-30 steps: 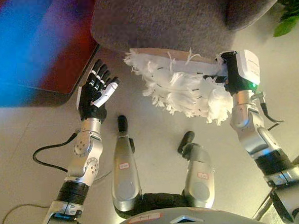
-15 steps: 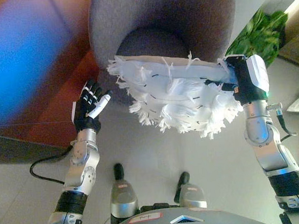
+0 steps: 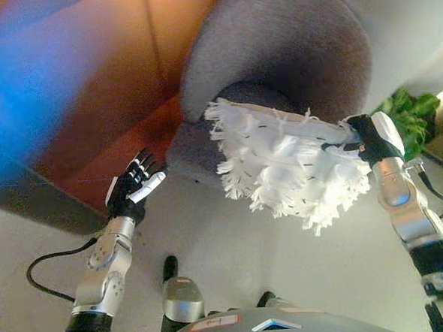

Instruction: Pick up the pillow and put it on the sofa.

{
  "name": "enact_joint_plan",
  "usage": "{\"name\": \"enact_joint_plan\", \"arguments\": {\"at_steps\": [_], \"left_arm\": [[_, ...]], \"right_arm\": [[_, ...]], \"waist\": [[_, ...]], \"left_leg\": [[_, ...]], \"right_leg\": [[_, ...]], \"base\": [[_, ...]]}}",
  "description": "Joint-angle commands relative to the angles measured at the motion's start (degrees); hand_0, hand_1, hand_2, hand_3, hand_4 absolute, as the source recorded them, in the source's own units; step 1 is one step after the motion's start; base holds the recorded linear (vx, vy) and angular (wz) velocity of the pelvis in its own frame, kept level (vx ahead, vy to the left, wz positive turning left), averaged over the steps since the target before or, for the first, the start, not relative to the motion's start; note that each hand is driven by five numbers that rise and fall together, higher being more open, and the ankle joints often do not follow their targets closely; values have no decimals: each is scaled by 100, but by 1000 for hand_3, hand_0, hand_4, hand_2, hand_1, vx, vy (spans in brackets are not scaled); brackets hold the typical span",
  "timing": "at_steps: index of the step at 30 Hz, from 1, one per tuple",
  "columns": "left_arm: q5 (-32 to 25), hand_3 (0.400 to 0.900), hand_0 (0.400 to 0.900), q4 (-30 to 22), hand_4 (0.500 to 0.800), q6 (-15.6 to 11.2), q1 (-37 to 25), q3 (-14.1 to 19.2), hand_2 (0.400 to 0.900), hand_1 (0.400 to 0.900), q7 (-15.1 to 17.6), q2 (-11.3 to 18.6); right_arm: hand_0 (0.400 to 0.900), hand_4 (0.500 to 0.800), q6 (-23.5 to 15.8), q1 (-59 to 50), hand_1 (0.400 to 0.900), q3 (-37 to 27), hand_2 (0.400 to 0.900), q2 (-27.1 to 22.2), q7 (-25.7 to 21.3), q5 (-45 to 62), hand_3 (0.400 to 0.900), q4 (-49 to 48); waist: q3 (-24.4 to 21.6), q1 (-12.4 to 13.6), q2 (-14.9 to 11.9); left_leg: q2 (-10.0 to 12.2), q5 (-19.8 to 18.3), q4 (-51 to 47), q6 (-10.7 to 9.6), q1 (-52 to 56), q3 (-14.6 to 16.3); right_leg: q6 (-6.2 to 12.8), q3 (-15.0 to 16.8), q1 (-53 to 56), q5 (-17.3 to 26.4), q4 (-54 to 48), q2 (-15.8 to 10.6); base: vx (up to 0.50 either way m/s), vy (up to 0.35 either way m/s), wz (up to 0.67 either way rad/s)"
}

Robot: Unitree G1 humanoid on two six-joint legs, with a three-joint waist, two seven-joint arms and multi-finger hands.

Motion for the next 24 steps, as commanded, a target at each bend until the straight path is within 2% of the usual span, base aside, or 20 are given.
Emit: {"name": "enact_joint_plan", "arguments": {"at_steps": [1,4,5,8,9,10,14,17,19,24], "left_arm": [[-228,900,900,-1033,800,-285,-263,62,900,900,-472,542],[-279,900,900,-1022,800,-315,-298,60,900,900,-586,767],[-297,900,900,-1014,800,-314,-326,71,900,900,-615,884],[-307,900,900,-1017,800,-345,-407,132,900,900,-740,1108],[-308,900,900,-1031,800,-367,-404,164,900,900,-759,1172],[-316,900,900,-1030,800,-388,-398,195,900,900,-776,1217],[-320,900,900,-1099,800,-361,-278,325,900,900,-893,1304],[-290,900,900,-1143,800,-275,-221,286,900,900,-966,1291],[-298,900,900,-1134,800,-220,-228,224,900,900,-919,1292],[-109,900,900,-1099,800,-185,-174,114,900,900,-865,1190]], "right_arm": [[400,500,-302,-2321,400,224,400,-1072,-1105,331,400,541],[400,500,-190,-3019,400,753,400,-1292,-1190,554,400,1442],[400,500,-76,-3244,400,952,400,-1369,-1220,681,400,1683],[400,500,174,-3738,400,1197,400,-1475,-1272,1039,400,2296],[445,527,328,-3892,445,1264,445,-1513,-1318,1109,445,2375],[900,800,512,-4001,900,1300,900,-1545,-1301,1245,900,2434],[900,800,680,-4225,900,1232,900,-1546,-1336,1543,900,2896],[900,800,721,-4274,900,1190,900,-1455,-1439,1702,900,2982],[900,800,657,-4244,900,1037,900,-1339,-1618,1851,900,2943],[900,800,356,-3812,900,711,900,-1115,-1691,2229,900,2351]], "waist": [[-273,616,-90],[-183,885,-136],[-157,997,-170],[11,1219,-228],[65,1273,-249],[100,1300,-258],[163,1396,-264],[118,1392,-235],[77,1345,-196],[-17,1175,-143]], "left_leg": [[127,-182,-150,264,75,118],[165,-117,-136,224,-152,-63],[224,-192,-156,166,-197,-172],[278,-143,-157,134,-419,-337],[292,-125,-159,131,-479,-375],[304,-108,-163,128,-513,-396],[358,-79,-178,116,-532,-428],[379,-69,-183,117,-442,-405],[390,-88,-179,123,-363,-354],[329,-18,-182,196,-204,-204]], "right_leg": [[-25,-236,-153,712,47,-345],[-14,-388,-156,705,12,-305],[62,-358,-110,631,-32,-226],[80,-474,-107,655,-135,-131],[86,-510,-105,659,-166,-98],[91,-535,-99,650,-187,-71],[91,-562,-31,568,-213,-2],[87,-519,80,506,-224,10],[92,-477,134,495,-228,-15],[61,-438,156,598,-241,-126]], "base": [[83,-131,27],[53,-171,23],[39,-234,13],[-28,-224,12],[-35,-151,6],[-13,-126,4],[35,-53,-1],[68,18,-8],[41,20,-13],[-1,65,-12]]}}
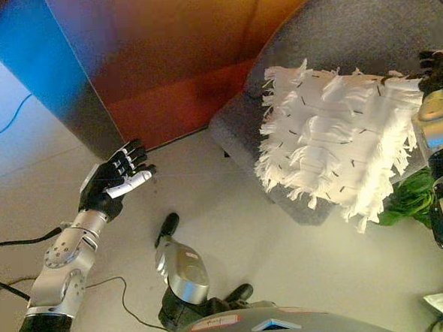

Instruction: Pick up the pillow and put it on the sofa.

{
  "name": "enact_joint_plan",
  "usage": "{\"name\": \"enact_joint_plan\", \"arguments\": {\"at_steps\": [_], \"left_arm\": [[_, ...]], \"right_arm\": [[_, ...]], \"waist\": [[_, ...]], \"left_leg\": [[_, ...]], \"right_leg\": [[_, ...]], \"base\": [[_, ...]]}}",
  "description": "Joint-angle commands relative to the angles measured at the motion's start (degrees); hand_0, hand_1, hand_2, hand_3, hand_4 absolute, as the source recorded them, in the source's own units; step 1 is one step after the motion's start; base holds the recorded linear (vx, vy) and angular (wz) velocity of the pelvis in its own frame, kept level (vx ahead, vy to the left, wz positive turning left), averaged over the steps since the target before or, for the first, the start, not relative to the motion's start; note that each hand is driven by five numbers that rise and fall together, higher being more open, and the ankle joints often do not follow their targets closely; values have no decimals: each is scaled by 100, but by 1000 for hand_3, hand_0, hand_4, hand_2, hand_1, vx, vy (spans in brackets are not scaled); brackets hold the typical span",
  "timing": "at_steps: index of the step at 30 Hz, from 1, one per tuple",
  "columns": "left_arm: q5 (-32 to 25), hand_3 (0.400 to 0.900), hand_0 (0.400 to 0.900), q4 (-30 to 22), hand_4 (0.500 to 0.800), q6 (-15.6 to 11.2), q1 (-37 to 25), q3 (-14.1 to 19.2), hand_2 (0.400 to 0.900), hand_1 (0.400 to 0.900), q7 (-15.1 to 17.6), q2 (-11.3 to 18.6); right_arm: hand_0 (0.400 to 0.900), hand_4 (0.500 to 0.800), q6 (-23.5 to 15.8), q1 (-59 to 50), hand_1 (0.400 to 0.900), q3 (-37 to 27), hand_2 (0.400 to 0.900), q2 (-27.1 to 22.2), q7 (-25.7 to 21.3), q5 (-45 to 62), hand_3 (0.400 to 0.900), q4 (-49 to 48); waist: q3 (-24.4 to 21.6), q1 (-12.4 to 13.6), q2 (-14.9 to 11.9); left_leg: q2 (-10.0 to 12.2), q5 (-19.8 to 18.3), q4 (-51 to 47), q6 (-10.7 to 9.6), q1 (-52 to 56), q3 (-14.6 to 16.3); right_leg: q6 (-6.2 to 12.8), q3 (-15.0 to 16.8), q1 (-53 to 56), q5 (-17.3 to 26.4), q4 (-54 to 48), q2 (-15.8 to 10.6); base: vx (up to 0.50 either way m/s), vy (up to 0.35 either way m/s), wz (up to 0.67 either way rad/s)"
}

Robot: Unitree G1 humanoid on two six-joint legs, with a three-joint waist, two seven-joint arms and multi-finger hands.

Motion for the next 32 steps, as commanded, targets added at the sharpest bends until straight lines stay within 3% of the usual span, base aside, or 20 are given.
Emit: {"name": "enact_joint_plan", "arguments": {"at_steps": [1,5,14,19,25,32], "left_arm": [[41,900,900,-659,800,-380,-249,-277,900,900,-100,162],[173,900,900,-614,800,-385,-239,-352,900,900,5,55],[483,900,900,-366,800,-715,-357,-533,900,900,311,-385],[874,900,900,21,800,-820,-444,-592,900,900,453,-684],[1026,900,900,573,800,-931,-523,-535,900,900,707,-994],[950,900,900,806,800,-950,-245,-373,900,900,560,-1333]], "right_arm": [[900,800,-427,-310,900,-29,900,-545,-560,295,900,-794],[900,800,-583,215,900,-281,900,-335,-498,425,900,-1618],[900,800,-895,2376,900,-1154,900,500,-11,142,900,-4043],[900,800,-1361,3945,900,-1642,900,989,618,49,900,-4965],[900,800,-1173,5044,900,-1789,900,1591,1226,180,900,-5340],[900,800,-751,5987,900,-1559,900,2325,1696,386,900,-5404]], "waist": [[-642,-181,139],[-727,-471,228],[-932,-1374,447],[-1035,-1897,593],[-1165,-2481,745],[-1263,-2845,845]], "left_leg": [[78,-202,-224,376,276,421],[59,-277,-230,409,539,591],[33,-448,-206,556,994,1090],[-11,-538,-161,638,1161,1413],[-77,-662,14,662,1224,1731],[-155,-728,27,621,1302,2029]], "right_leg": [[171,82,73,529,-1,-550],[175,270,93,546,8,-613],[118,812,-163,632,73,-749],[138,1188,-439,737,214,-800],[146,1639,-668,802,261,-800],[133,1787,-753,810,190,-837]], "base": [[12,63,-17],[-7,70,-22],[-74,73,-28],[-139,55,-37],[-136,46,-35],[-104,30,-18]]}}
